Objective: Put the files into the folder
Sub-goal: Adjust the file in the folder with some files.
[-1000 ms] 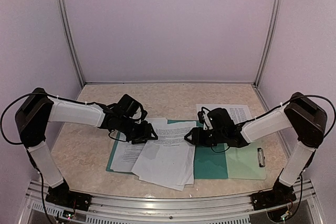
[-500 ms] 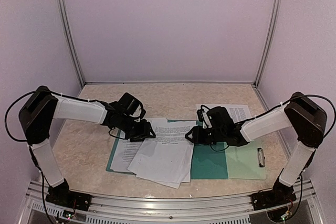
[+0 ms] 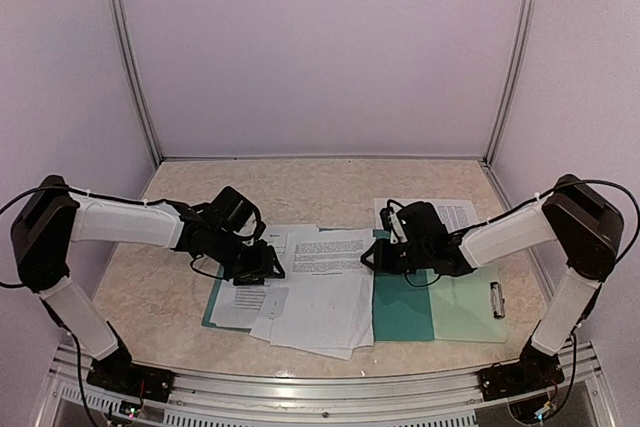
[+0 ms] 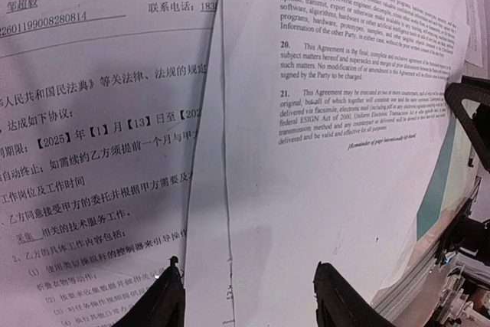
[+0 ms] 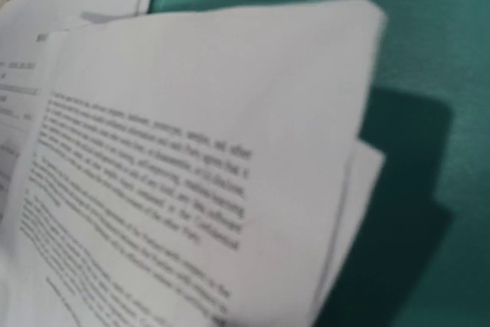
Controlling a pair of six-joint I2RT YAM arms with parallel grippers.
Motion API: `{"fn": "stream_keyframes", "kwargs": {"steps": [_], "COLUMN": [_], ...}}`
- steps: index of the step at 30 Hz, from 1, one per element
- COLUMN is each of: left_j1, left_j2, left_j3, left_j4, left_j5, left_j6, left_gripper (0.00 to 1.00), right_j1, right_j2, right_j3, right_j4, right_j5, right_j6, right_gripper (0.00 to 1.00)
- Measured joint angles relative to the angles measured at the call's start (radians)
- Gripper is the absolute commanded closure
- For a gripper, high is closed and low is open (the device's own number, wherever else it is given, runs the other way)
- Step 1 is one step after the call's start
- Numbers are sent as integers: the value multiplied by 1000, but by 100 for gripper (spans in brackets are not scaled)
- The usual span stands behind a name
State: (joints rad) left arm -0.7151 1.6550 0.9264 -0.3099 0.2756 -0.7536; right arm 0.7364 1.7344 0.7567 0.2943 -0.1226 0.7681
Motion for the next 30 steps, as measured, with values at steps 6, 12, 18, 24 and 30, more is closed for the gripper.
{"fn": "stream_keyframes", "kwargs": {"steps": [6,12,18,24,30], "left_j1": [-24,-35,-40,-55,-72], "left_j2": [-40,-69,-105,-130,-155], "left_j3": [-44,-64,-84,-91,-92], "left_j4": [-27,-47,-58,-74,-88], "left_j5": [-10,-26,-34,-45,-73], "left_j6": [-34,-60,-84,-99,-102], "left_gripper": [45,45,45,45,45], "right_j1": [-6,13,95,220,310], "right_j2": [-18,-101,-152,-248,-306], "right_j3": [-12,-97,-143,-176,-214], "right_j4": [1,0,-23,-82,-132], "right_j5": [-12,-14,-14,8,35], "right_j6": [7,35,64,113,171], "right_gripper": [51,46,42,41,40]}}
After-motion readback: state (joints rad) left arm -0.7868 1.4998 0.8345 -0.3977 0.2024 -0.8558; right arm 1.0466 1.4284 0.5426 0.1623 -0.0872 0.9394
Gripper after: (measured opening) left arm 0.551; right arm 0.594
